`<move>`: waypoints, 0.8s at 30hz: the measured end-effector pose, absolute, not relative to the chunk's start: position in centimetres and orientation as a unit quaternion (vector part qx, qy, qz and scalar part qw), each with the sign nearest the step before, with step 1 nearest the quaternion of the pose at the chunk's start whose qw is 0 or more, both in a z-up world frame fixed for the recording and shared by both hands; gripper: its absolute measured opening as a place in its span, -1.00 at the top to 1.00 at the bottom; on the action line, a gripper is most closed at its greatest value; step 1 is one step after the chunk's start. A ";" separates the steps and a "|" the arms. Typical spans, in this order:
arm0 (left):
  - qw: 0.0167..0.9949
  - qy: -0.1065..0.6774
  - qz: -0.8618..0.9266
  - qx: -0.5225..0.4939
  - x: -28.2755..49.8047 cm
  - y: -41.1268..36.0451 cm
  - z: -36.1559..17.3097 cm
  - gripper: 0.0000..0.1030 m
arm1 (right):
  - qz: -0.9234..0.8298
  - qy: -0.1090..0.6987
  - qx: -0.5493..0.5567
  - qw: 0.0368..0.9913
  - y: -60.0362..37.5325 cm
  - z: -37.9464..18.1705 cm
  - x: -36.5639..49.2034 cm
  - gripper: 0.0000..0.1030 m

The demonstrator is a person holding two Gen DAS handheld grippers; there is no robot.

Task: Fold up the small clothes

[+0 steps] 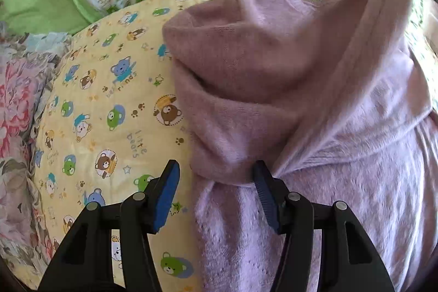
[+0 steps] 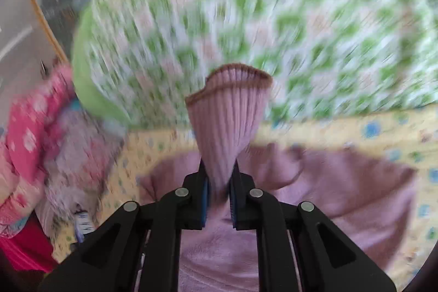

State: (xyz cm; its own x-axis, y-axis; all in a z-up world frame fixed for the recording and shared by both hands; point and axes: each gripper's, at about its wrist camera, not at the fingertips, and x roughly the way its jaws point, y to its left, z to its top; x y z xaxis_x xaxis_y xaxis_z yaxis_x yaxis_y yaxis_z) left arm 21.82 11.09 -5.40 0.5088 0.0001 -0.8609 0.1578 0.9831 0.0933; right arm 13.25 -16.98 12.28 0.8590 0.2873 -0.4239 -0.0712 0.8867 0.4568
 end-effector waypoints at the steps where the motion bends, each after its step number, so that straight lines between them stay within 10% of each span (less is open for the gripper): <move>1: 0.865 0.494 -0.041 0.076 22.0 11.1 -5.4 -0.11 | 0.081 0.243 0.230 0.939 -18.1 11.2 11.9 0.74; 8: 0.855 0.515 -0.020 0.060 23.2 10.7 -6.6 -0.09 | -0.017 0.308 0.373 0.875 -27.0 -3.1 7.3 0.74; 17: 0.856 0.512 0.054 -0.049 23.6 14.1 -5.6 -0.12 | -0.004 0.313 0.369 0.875 -25.6 -3.0 7.2 0.16; 19: 0.864 0.499 0.057 -0.046 23.4 13.6 -5.0 -0.12 | -0.001 0.316 0.339 0.886 -24.8 -1.8 8.3 0.22; 21: 0.871 0.488 0.054 0.010 23.3 11.3 -4.8 -0.12 | 0.018 0.320 0.307 0.896 -23.9 -0.4 9.6 0.90; 24: 0.867 0.492 0.083 -0.024 23.4 11.8 -5.1 -0.10 | 0.063 0.255 0.287 0.921 -23.2 3.1 9.5 0.90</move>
State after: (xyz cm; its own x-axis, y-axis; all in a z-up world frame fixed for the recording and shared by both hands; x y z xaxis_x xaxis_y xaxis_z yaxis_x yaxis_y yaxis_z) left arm 23.40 11.81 -5.06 0.5029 0.1194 -0.8561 -0.1671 0.9852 0.0392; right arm 9.47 -23.24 3.11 0.8622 0.2626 -0.4332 0.0298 0.8273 0.5609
